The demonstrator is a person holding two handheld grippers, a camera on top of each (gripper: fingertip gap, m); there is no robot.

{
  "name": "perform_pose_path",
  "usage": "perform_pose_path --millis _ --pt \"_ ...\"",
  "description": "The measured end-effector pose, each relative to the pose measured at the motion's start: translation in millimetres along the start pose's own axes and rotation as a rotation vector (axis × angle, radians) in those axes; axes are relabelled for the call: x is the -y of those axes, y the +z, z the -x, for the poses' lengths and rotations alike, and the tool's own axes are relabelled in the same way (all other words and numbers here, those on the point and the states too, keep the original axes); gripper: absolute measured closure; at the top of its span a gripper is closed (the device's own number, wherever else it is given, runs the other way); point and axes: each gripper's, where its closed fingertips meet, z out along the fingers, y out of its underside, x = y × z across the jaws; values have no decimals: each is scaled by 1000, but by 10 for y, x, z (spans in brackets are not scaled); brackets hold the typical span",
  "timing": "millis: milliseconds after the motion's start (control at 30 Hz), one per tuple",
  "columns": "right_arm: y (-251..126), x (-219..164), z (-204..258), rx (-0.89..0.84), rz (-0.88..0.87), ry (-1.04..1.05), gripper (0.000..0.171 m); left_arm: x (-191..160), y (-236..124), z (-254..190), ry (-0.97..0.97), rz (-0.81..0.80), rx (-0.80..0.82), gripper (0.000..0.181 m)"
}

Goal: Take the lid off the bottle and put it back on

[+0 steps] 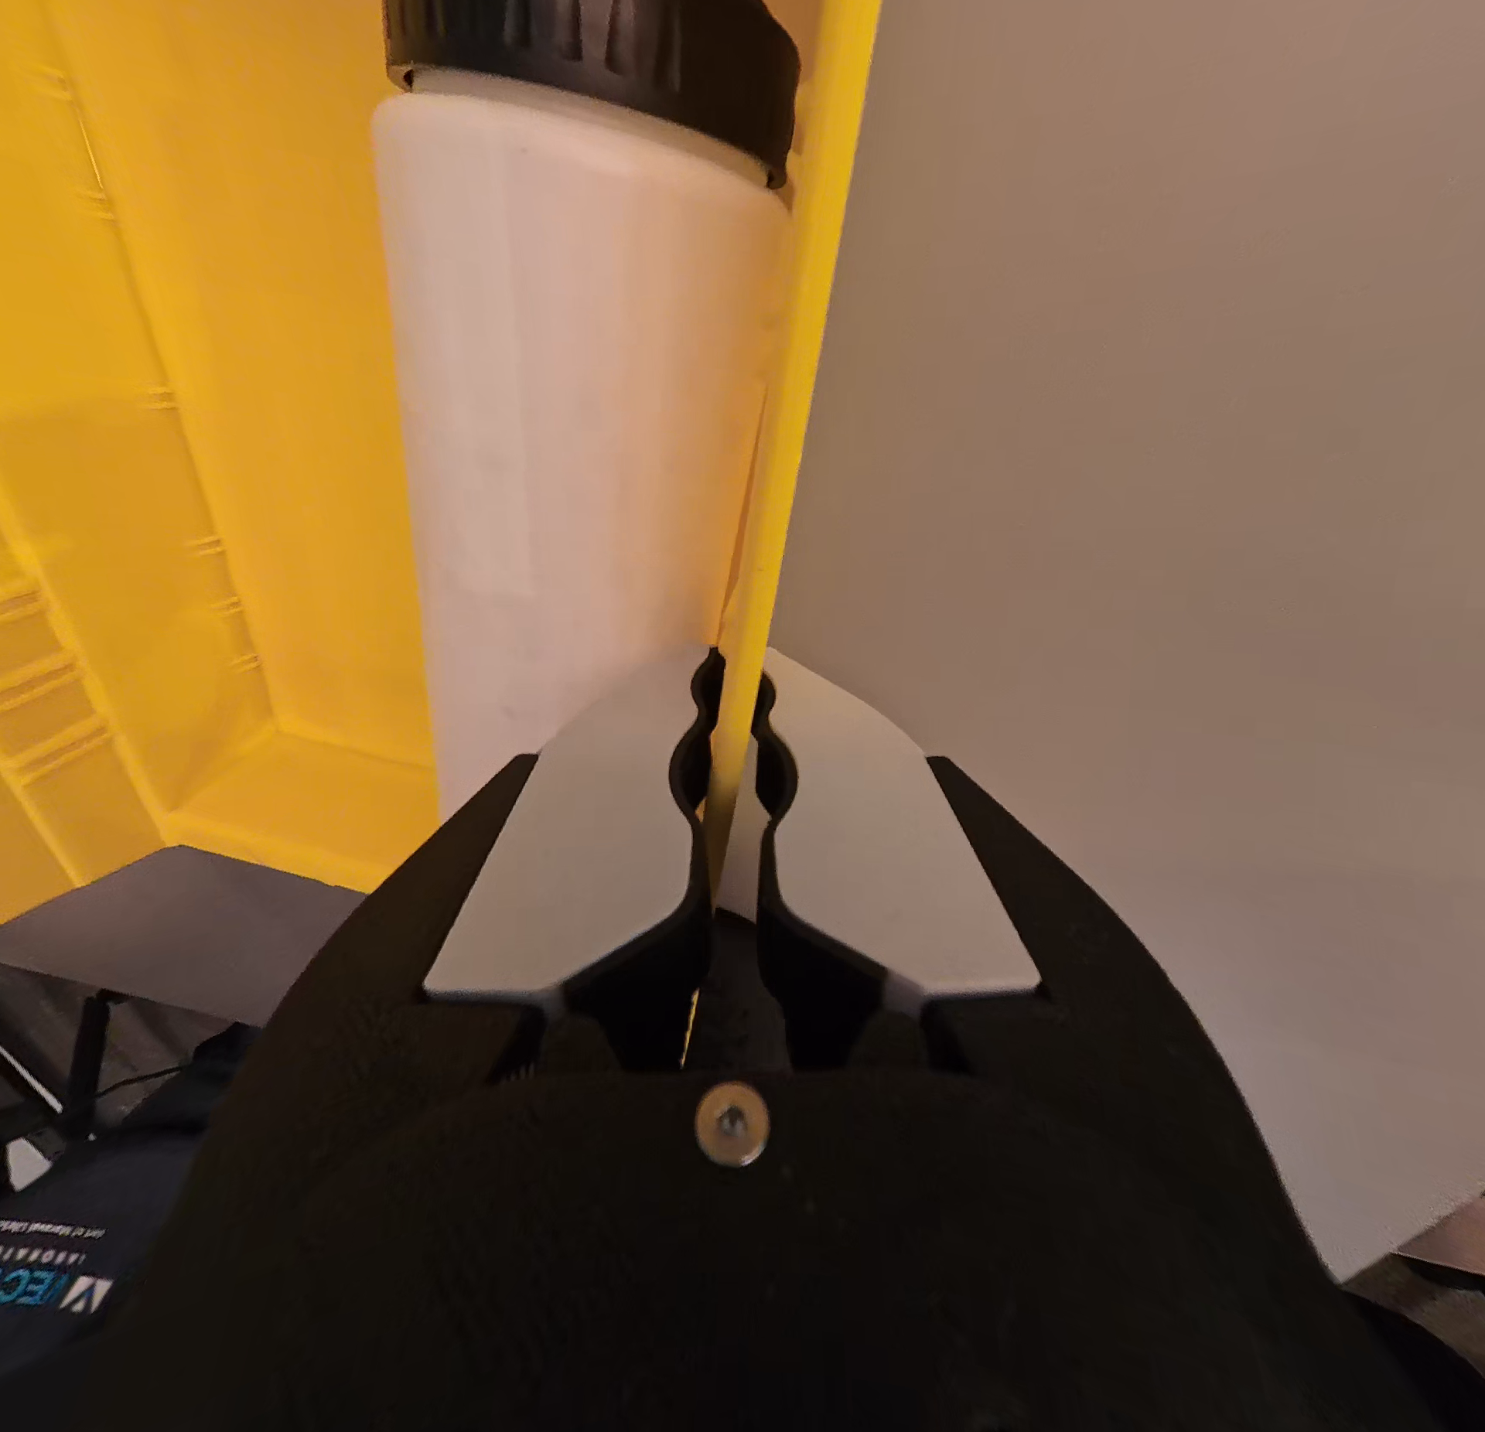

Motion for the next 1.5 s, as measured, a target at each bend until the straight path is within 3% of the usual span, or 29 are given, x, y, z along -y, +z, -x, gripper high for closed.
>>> perform_pose_path --millis 333,600,800,1133,1333,1433,1500 --pt "121 167 572 -31 -13 -159 165 -66 153 -736 246 114 31 173" --pt "163 191 771 -36 -22 -201 165 -178 248 -1334 405 152 114 157" --pt "171 156 813 -61 -6 -219 164 -305 260 -1563 479 182 127 146" --pt "108 172 906 -32 -24 -319 152 -282 228 -1683 500 162 60 147" --pt "-541 435 1062 -111 -377 -379 145 -187 -154 -1768 516 16 15 147" --pt "-1080 564 1697 -100 -755 -612 145 -140 -407 -1850 538 -93 -4 147" --pt "-1281 493 2217 -70 -983 -787 133 -136 -561 -1930 568 -157 -23 146"
